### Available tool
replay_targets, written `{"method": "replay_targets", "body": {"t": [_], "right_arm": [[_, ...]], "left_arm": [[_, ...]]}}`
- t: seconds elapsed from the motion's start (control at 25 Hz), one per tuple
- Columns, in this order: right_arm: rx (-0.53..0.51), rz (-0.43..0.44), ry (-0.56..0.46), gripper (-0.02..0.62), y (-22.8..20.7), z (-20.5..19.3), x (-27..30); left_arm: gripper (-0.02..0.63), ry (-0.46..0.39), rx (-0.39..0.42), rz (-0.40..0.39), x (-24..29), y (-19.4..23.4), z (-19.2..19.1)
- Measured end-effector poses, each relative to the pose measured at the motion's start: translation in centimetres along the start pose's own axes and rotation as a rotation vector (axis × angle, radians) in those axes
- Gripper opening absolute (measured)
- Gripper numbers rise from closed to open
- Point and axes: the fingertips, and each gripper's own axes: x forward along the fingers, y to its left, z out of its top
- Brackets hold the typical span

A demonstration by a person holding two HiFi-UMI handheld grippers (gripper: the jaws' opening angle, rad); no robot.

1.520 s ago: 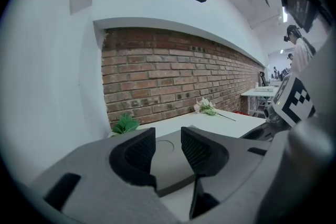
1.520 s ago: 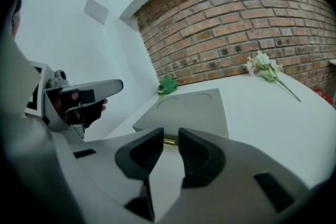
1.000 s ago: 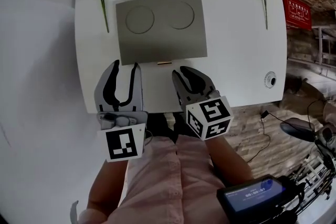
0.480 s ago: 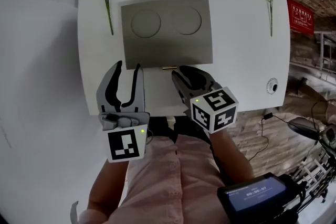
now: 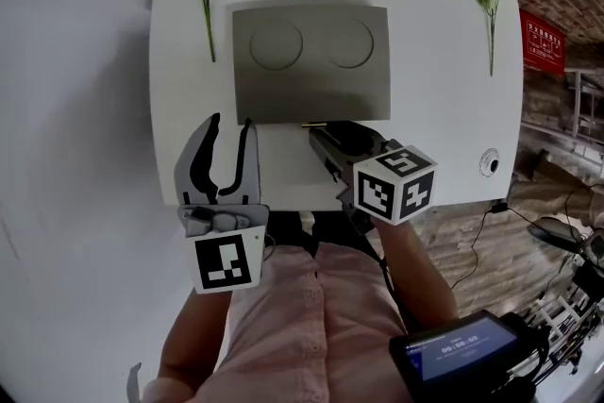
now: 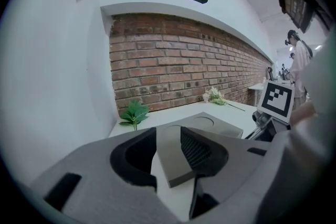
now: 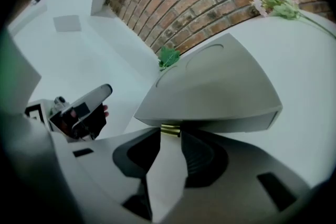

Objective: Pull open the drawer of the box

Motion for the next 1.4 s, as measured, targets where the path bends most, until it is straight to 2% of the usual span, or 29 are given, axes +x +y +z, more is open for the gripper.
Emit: {"method": "replay_targets", "body": {"t": [0.32,0.48,0.76,1.4], "right_arm": [[0.18,0.055,-0.031,0.12,-0.1,0.5,-0.2],[0.218,0.054,-0.028,0.074,-0.4,0.6,-0.3],[0.223,0.052,-0.031,0.051,-0.5,0.4,-0.8],[0.205,0.066,-0.016,0.049,0.2,-1.9,-1.7]], "left_arm": [[0.149,-0.012,-0.006,0.017,-1.1,0.5,0.7],[0.147,-0.018,-0.011,0.031,-1.6,1.0,1.2],[0.146,-0.038,0.012,0.04,-2.4,0.8,2.4],[0.146,-0.053,0.023,0.048,-3.6,-0.8,2.6]]}}
